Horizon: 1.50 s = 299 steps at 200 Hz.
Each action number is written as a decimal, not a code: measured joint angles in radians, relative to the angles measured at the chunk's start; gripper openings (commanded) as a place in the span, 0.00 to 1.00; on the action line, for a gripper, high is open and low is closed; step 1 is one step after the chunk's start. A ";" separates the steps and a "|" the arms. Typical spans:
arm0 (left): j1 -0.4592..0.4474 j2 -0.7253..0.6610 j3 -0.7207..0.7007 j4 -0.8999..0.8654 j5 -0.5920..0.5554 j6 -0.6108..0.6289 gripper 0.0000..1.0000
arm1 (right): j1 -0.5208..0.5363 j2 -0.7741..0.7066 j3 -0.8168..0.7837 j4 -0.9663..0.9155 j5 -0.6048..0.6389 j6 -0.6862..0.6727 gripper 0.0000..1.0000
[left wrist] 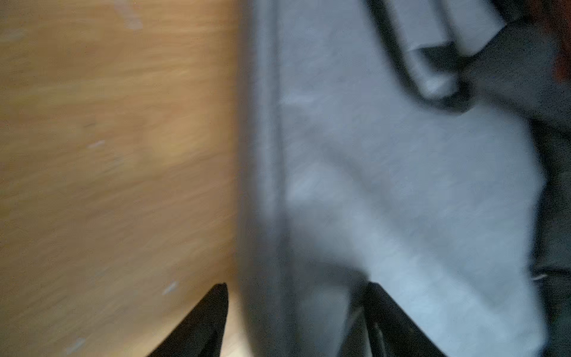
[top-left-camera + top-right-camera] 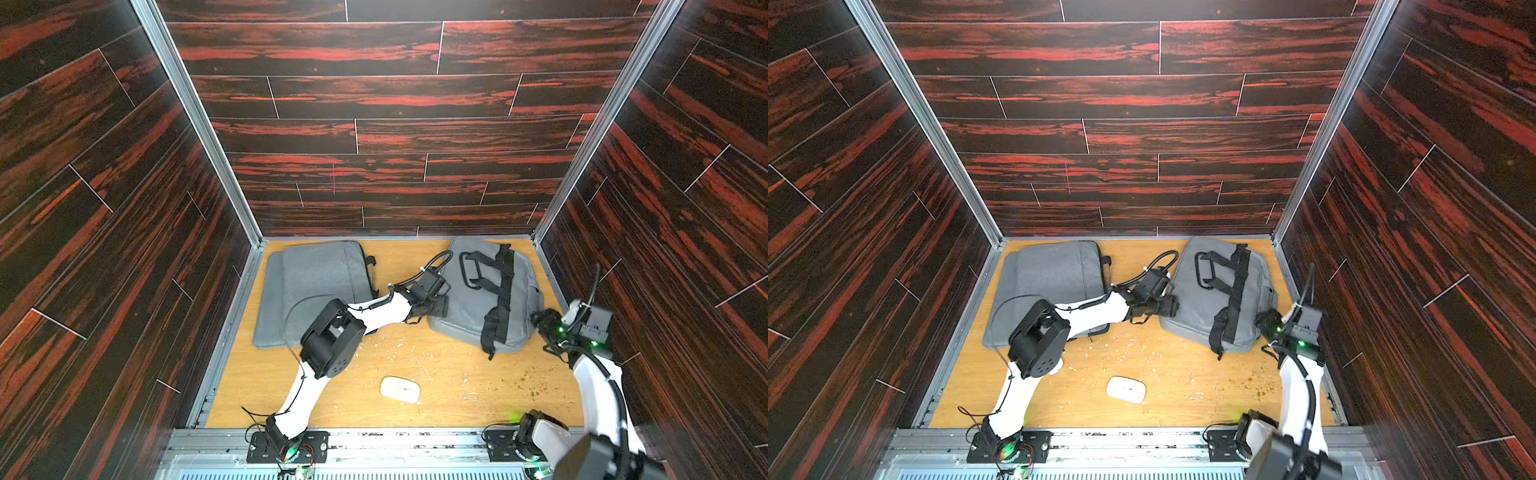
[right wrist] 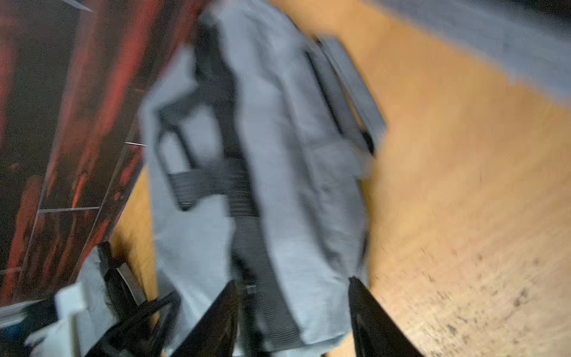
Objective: Put the mouse into the laptop bag
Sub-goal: Zip the zipper on the zippered laptop bag.
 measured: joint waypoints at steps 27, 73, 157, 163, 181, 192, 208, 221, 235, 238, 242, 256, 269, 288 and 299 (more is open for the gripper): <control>-0.010 0.052 0.076 -0.004 0.026 -0.024 0.73 | 0.083 -0.053 0.021 -0.047 0.073 -0.012 0.59; -0.064 0.136 0.199 0.003 0.074 -0.075 0.73 | 0.183 -0.060 0.021 -0.106 0.166 -0.019 0.56; -0.109 0.119 0.069 0.143 0.110 -0.148 0.72 | 0.196 -0.080 0.021 -0.122 0.226 -0.035 0.55; -0.108 0.109 0.052 0.153 0.111 -0.154 0.72 | 0.196 -0.081 0.021 -0.123 0.227 -0.037 0.53; -0.108 0.063 -0.015 0.169 0.106 -0.165 0.73 | 0.212 -0.095 0.025 -0.125 0.230 -0.042 0.57; -0.099 0.013 -0.077 0.175 0.102 -0.172 0.74 | 0.256 -0.109 0.039 -0.125 0.251 -0.055 0.60; -0.089 -0.082 -0.154 0.154 0.087 -0.173 0.76 | 0.397 -0.124 0.095 -0.124 0.325 -0.072 0.61; -0.071 -0.172 -0.195 0.137 0.055 -0.163 0.78 | 0.541 -0.119 0.160 -0.116 0.418 -0.093 0.62; -0.047 -0.288 -0.227 0.135 0.009 -0.139 0.81 | 0.683 -0.093 0.223 -0.087 0.510 -0.124 0.63; -0.043 -0.309 -0.232 0.136 0.003 -0.135 0.89 | 0.710 -0.083 0.236 -0.080 0.530 -0.130 0.63; -0.038 -0.345 -0.239 0.137 -0.010 -0.123 0.99 | 0.738 -0.071 0.250 -0.070 0.546 -0.139 0.63; -0.014 -0.464 -0.261 0.146 -0.045 -0.098 1.00 | 0.809 -0.022 0.289 -0.037 0.580 -0.165 0.67; 0.000 -0.558 -0.278 0.159 -0.068 -0.084 1.00 | 0.861 0.037 0.309 0.005 0.575 -0.183 0.71; 0.002 -0.654 -0.312 0.171 -0.090 -0.067 1.00 | 0.909 0.127 0.312 0.076 0.491 -0.177 0.98; 0.002 -0.692 -0.344 0.172 -0.105 -0.061 1.00 | 0.922 0.175 0.312 0.114 0.445 -0.174 0.98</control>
